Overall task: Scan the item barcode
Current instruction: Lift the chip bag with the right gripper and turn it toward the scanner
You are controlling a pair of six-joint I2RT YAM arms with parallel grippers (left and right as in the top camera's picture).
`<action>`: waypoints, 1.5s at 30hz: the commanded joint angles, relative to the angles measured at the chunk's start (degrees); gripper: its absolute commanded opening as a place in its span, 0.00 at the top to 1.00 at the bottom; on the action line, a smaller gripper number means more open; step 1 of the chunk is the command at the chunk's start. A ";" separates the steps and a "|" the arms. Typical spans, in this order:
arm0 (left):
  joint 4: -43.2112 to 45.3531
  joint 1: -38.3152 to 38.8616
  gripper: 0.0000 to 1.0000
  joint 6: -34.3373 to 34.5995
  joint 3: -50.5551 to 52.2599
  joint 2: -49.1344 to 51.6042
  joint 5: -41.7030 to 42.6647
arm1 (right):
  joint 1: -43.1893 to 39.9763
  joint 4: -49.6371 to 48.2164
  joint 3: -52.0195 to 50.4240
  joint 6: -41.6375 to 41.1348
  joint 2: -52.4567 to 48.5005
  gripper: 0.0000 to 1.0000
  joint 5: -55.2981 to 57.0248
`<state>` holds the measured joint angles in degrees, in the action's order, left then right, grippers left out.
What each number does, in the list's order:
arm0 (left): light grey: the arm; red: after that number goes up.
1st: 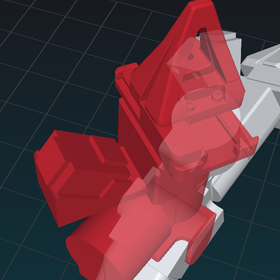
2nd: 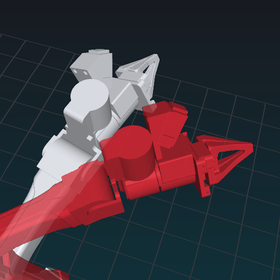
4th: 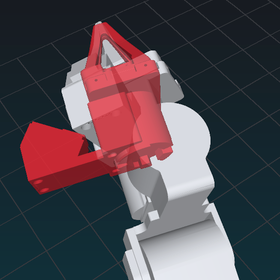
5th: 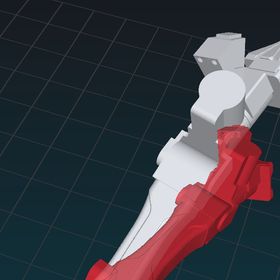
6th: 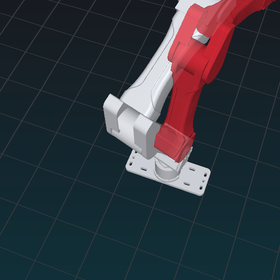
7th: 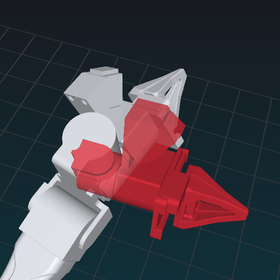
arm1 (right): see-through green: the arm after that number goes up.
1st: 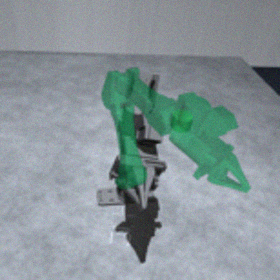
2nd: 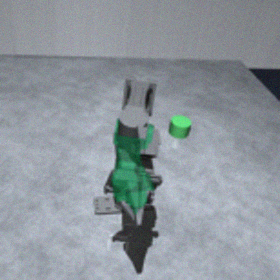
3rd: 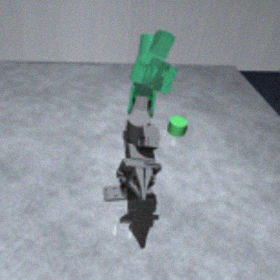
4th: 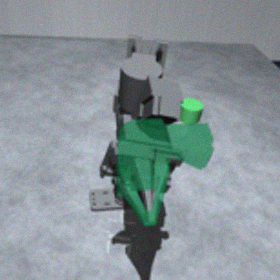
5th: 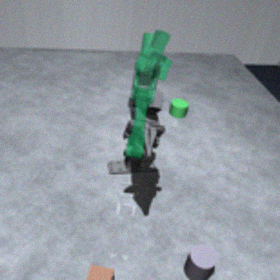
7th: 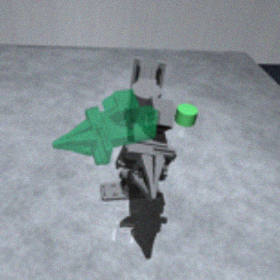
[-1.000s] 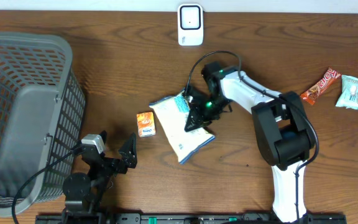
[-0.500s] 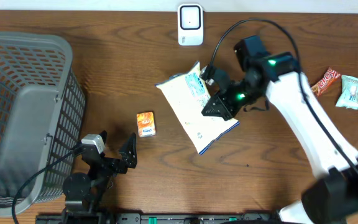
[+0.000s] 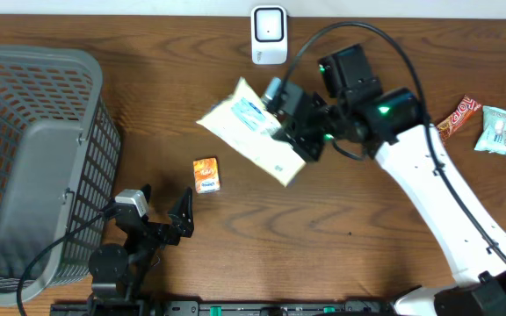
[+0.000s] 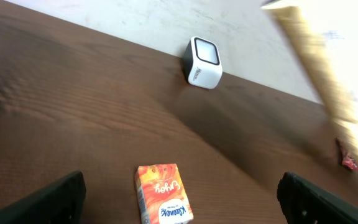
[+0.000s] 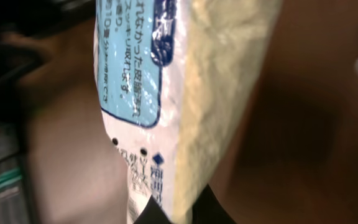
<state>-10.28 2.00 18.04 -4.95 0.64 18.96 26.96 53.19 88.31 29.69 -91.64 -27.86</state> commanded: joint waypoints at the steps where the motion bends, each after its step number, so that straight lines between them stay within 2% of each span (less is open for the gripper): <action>1: -0.37 0.13 0.02 0.28 0.76 0.07 -0.37 | 2.23 -6.14 0.07 2.58 -1.92 0.98 9.35; 6: -0.37 0.11 0.02 0.28 0.76 0.07 -0.35 | 4.50 -18.38 0.07 7.98 -6.51 0.98 17.31; 14: -0.39 0.11 0.02 0.28 0.76 0.07 -0.37 | 4.55 -38.25 0.07 9.75 -15.28 0.98 30.49; 20: -0.39 0.13 0.02 0.28 0.76 0.07 -0.37 | 6.36 -28.33 0.07 8.52 -20.65 0.98 29.88; 26: -0.37 0.13 0.02 0.28 0.76 0.07 -0.37 | 7.32 -25.90 0.07 4.37 -26.01 0.99 29.66; 27: -0.37 0.11 0.02 0.28 0.76 0.07 -0.35 | 7.32 -25.57 0.07 3.17 -26.62 0.97 29.64; 30: -0.37 0.13 0.02 0.28 0.76 0.07 -0.37 | 7.19 -21.73 0.07 2.95 -26.84 0.79 28.48; 32: -0.37 0.13 0.02 0.28 0.76 0.07 -0.35 | 7.21 -18.10 0.07 3.45 -26.84 0.73 26.29; 34: -0.37 0.13 0.02 0.28 0.76 0.07 -0.37 | 7.26 -15.78 0.07 4.74 -26.95 0.62 22.21; 39: -0.39 0.13 0.02 0.28 0.76 0.07 -0.35 | 7.28 -11.80 0.07 6.23 -27.12 0.51 10.69; 42: -0.39 0.13 0.02 0.28 0.76 0.09 -0.37 | 7.26 -10.51 0.07 6.38 -27.12 0.53 6.67; 44: -0.37 0.13 0.02 0.28 0.76 0.09 -0.35 | 7.21 -10.03 0.07 6.38 -27.15 0.68 3.93; 45: -0.37 0.13 0.02 0.28 0.76 0.09 -0.37 | 7.21 -9.94 0.07 6.38 -27.12 0.83 2.97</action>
<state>-10.28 2.00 18.04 -4.95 0.64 18.94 33.82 42.92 88.18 35.55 -118.10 -17.74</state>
